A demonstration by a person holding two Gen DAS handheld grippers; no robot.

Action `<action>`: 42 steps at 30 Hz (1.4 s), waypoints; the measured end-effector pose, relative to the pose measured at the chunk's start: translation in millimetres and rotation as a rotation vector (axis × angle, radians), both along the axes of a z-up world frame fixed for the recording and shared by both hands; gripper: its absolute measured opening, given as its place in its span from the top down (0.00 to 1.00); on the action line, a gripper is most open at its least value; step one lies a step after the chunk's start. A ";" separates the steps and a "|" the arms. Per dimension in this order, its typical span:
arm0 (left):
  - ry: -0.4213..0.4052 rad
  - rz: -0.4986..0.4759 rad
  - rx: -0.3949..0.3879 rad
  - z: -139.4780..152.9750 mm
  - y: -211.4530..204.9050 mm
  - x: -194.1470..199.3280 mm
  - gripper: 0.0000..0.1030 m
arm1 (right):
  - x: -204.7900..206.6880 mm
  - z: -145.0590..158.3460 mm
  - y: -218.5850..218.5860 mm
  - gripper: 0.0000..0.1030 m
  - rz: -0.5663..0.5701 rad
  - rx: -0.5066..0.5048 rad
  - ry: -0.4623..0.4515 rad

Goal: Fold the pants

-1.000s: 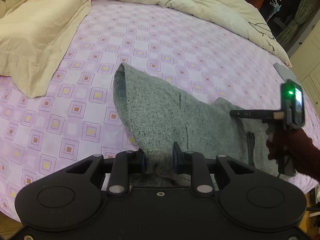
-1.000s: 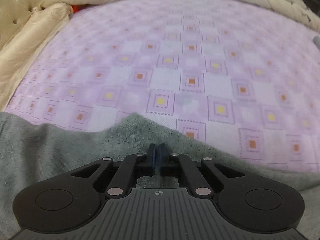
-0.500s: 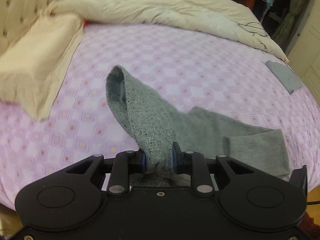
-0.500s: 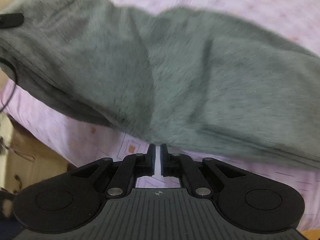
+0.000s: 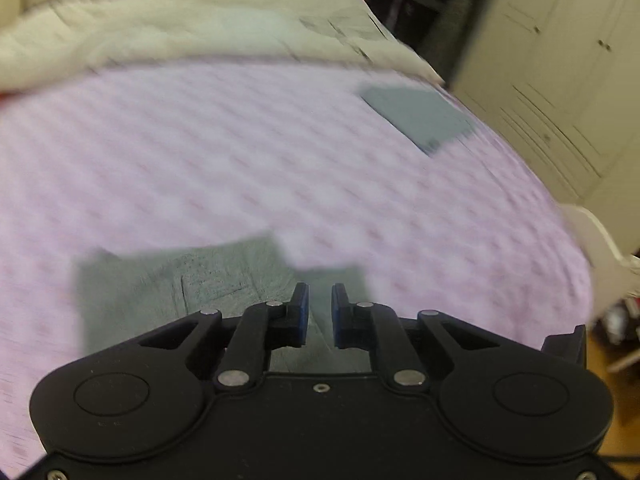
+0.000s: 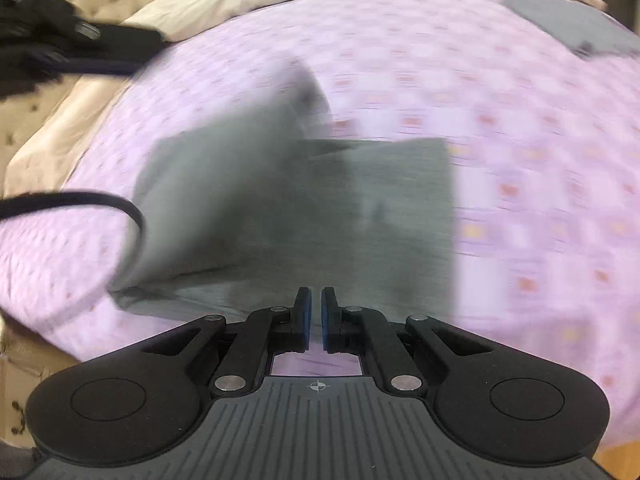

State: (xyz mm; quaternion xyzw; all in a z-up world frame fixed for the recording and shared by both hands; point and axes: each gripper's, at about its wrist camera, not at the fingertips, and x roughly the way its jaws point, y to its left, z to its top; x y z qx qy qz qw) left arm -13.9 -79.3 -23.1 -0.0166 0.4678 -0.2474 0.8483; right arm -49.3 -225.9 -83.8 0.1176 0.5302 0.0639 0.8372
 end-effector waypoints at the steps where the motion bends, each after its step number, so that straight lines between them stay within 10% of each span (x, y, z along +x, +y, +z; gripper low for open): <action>1: 0.018 -0.017 0.010 -4.9 -14.8 -1.4 0.84 | -2.7 0.8 -10.5 0.95 -0.014 -0.003 -0.001; 6: 0.030 -0.035 0.112 -20.6 -21.1 -14.6 0.78 | -3.6 3.3 -38.8 0.81 -0.031 0.001 -0.023; 8: 0.049 0.028 0.154 -26.0 1.7 -13.4 0.78 | 5.5 2.7 -38.2 0.65 -0.006 0.025 -0.040; 13: 0.113 0.241 0.274 -44.2 77.2 -10.4 0.78 | 40.2 -5.1 -22.9 0.59 0.068 0.070 -0.054; 27: 0.169 0.442 0.291 -53.7 182.0 2.7 0.78 | 101.4 -52.9 -4.4 0.38 0.000 0.221 0.110; 31: 0.171 0.414 0.278 -58.2 185.0 9.6 0.78 | 104.4 -46.4 0.5 0.87 -0.071 0.273 0.139; 38: 0.131 0.357 0.253 -47.8 178.9 17.3 0.78 | 46.5 59.4 13.6 0.90 0.028 0.067 -0.098; 42: 0.133 0.314 0.228 -54.1 161.0 25.1 0.78 | 37.1 18.7 -7.2 0.89 -0.069 -0.063 0.042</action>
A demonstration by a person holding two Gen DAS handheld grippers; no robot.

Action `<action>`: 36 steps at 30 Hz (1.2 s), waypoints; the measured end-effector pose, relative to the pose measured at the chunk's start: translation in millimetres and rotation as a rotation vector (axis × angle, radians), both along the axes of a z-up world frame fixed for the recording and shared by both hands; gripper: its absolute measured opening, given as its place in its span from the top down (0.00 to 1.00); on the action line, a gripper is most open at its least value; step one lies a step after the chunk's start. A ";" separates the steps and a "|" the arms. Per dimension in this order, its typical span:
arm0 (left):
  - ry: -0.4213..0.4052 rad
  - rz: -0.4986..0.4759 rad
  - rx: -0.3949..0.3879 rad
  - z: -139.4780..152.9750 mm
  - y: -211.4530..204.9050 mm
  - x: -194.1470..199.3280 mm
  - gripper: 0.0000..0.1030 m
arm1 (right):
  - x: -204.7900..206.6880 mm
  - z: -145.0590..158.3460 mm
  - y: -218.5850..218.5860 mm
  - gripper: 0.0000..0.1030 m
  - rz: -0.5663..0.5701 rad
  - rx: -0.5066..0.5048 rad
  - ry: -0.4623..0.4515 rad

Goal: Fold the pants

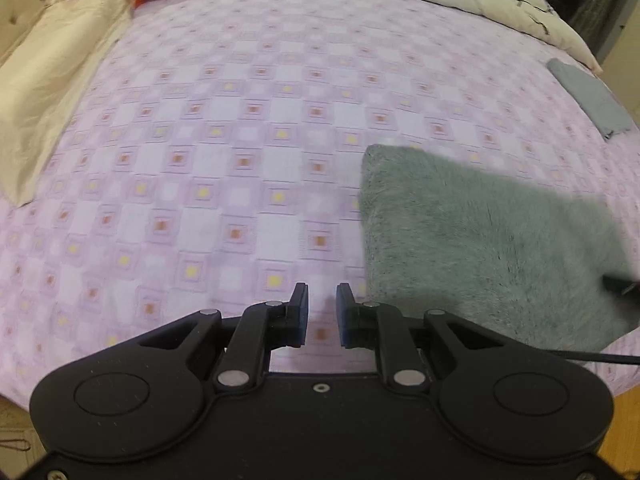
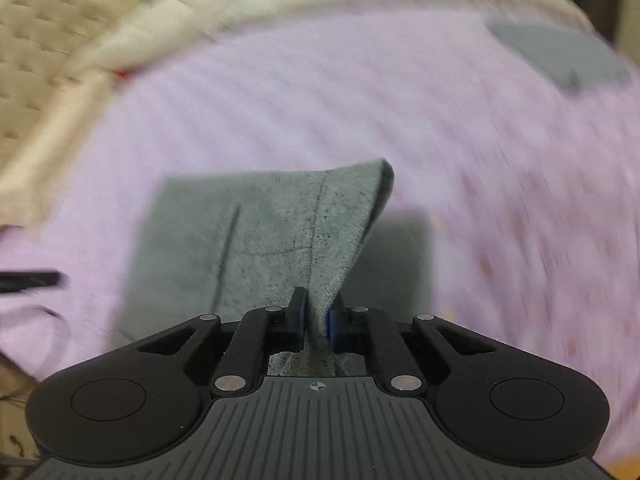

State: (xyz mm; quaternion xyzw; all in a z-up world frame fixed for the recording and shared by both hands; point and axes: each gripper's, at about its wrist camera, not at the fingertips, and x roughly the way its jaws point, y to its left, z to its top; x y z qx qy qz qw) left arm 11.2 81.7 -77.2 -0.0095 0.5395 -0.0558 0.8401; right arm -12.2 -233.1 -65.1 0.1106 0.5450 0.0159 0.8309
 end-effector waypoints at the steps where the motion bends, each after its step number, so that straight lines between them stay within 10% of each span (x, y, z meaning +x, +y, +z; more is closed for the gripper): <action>1: 0.006 -0.018 -0.004 -2.6 -6.2 2.4 0.78 | 2.5 -20.3 -4.1 0.89 -0.015 -0.017 0.056; 13: 0.003 -0.269 -0.075 -8.9 -82.1 21.9 0.77 | 5.1 -7.8 19.7 0.77 0.058 -0.131 -0.058; 21: 0.207 -0.446 0.221 -86.3 -97.7 -16.0 0.78 | 10.7 -45.0 0.6 0.61 0.012 -0.194 0.072; 31: -0.069 -0.270 0.039 -16.5 -74.9 -51.6 0.78 | -17.0 2.7 20.1 0.61 0.143 -0.154 -0.125; 36: -0.001 -0.342 0.002 -34.5 -107.1 -56.4 0.77 | -19.5 -30.1 37.2 0.61 0.249 -0.123 -0.023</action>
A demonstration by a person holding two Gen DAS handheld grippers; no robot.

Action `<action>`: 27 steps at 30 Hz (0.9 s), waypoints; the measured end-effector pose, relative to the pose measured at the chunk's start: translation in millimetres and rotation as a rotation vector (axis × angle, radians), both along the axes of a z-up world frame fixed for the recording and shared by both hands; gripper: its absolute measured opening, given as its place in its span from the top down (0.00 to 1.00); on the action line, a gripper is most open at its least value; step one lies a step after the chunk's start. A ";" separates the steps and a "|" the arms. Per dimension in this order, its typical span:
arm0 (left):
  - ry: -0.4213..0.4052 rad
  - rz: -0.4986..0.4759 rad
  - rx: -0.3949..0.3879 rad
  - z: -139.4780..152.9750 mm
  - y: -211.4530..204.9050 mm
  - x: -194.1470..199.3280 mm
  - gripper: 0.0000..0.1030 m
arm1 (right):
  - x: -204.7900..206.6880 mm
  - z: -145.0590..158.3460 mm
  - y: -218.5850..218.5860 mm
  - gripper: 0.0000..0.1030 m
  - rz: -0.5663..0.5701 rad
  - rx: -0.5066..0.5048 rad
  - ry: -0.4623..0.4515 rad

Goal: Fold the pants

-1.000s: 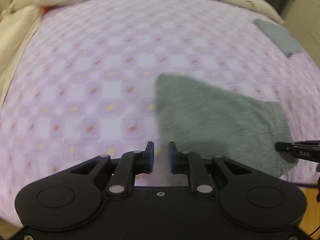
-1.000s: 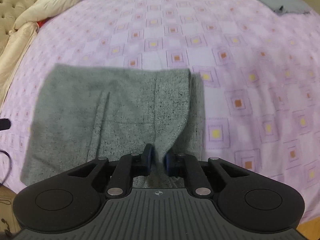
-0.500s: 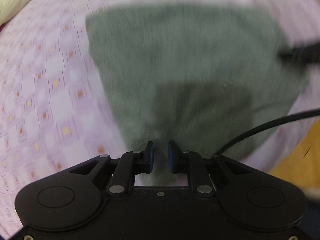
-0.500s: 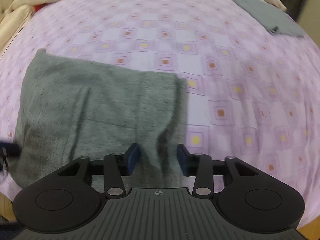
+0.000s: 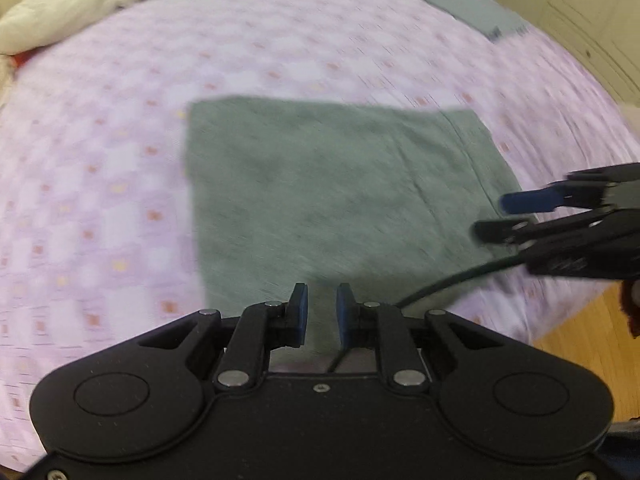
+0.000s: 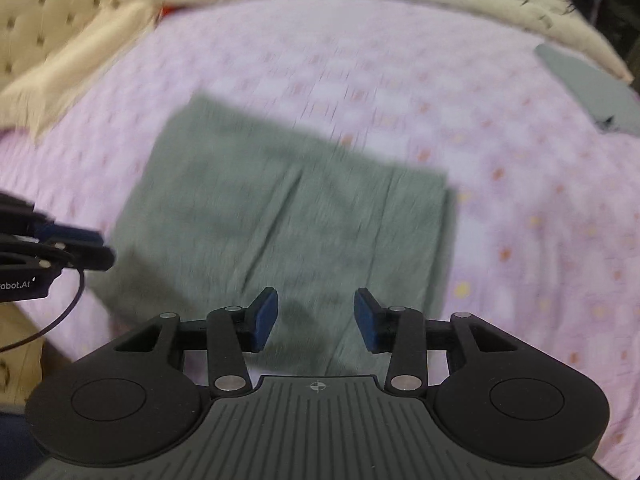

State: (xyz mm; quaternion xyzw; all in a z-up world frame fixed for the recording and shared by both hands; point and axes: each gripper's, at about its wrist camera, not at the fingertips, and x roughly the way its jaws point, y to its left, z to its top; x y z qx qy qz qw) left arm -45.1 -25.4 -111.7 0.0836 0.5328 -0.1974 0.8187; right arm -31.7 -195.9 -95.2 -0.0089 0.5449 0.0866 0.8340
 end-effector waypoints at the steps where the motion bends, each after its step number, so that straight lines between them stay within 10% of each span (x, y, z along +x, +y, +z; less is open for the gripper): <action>1: 0.018 -0.014 0.015 -7.8 -8.6 -0.8 0.77 | -0.9 -8.8 1.3 0.61 0.000 -0.019 0.039; 7: 0.243 0.078 0.108 -44.6 -26.0 8.1 0.79 | 0.9 -3.1 -11.9 0.62 -0.023 0.007 0.063; 16: 0.079 0.147 0.003 16.2 -35.1 29.1 0.79 | 17.6 27.6 -28.2 0.61 -0.030 0.083 -0.068; 27: 0.115 0.197 0.081 -20.4 -63.2 74.3 0.79 | 26.8 21.0 -30.5 0.61 0.016 0.080 -0.044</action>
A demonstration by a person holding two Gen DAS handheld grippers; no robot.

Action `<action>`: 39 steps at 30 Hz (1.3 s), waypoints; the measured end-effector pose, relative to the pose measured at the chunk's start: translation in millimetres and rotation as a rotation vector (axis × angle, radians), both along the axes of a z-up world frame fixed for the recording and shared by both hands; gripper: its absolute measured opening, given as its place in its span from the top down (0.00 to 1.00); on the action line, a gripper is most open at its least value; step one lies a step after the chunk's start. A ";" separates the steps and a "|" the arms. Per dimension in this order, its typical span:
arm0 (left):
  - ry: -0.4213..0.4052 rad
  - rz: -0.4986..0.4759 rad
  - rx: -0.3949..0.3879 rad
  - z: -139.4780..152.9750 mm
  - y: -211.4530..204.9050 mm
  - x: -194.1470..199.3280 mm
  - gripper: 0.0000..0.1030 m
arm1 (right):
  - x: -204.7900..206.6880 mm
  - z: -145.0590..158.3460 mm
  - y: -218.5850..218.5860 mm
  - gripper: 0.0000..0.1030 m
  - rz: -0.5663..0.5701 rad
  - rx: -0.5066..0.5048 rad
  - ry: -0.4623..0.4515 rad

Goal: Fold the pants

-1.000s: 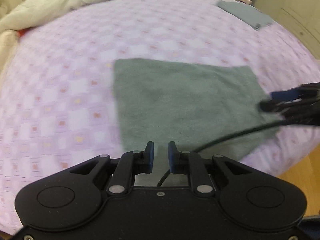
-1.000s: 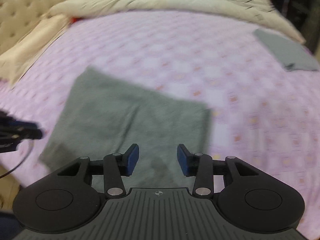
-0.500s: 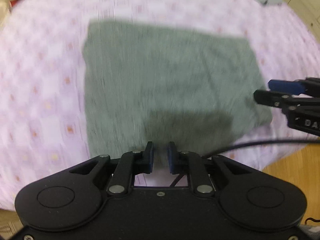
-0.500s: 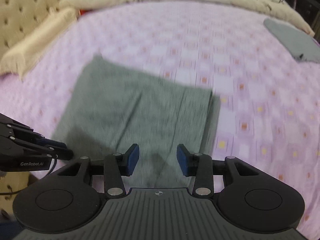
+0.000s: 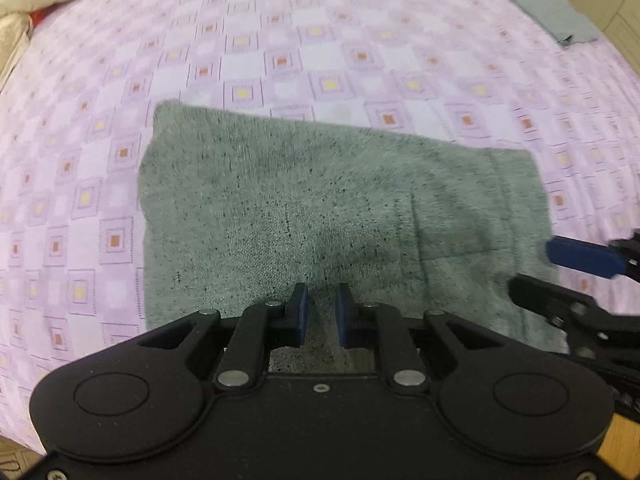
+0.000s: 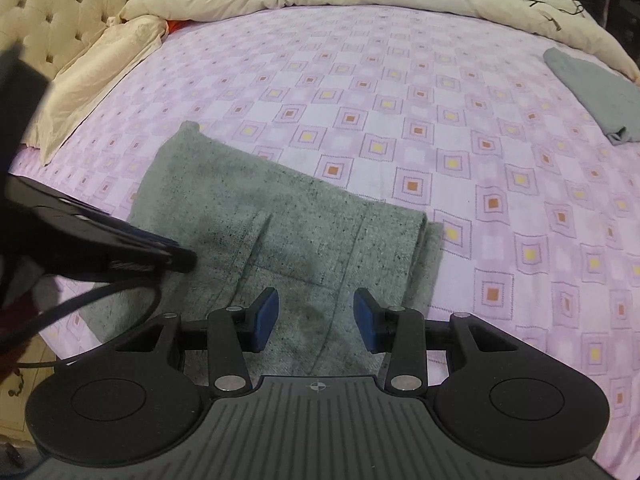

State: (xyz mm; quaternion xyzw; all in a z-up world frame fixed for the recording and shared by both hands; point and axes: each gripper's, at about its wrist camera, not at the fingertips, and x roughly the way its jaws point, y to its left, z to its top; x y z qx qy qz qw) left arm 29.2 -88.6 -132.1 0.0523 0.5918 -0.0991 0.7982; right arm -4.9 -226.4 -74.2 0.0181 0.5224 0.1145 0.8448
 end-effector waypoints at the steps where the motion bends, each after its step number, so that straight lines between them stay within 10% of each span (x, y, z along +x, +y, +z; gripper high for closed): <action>1: 0.006 0.003 0.005 -3.1 -0.2 1.2 0.79 | -0.3 -0.6 -1.3 0.61 0.001 0.001 0.003; 18: 0.019 0.006 -0.001 -11.1 5.0 9.9 0.84 | 11.3 -15.5 -34.4 0.59 -0.102 0.048 0.043; 31: -0.083 0.067 -0.092 19.7 102.3 -44.1 0.75 | 24.2 -65.3 -66.2 0.05 -0.309 0.243 0.191; 39: -0.053 0.082 -0.136 6.4 125.4 -11.5 0.68 | 41.8 -66.4 -50.6 0.00 -0.271 0.206 0.223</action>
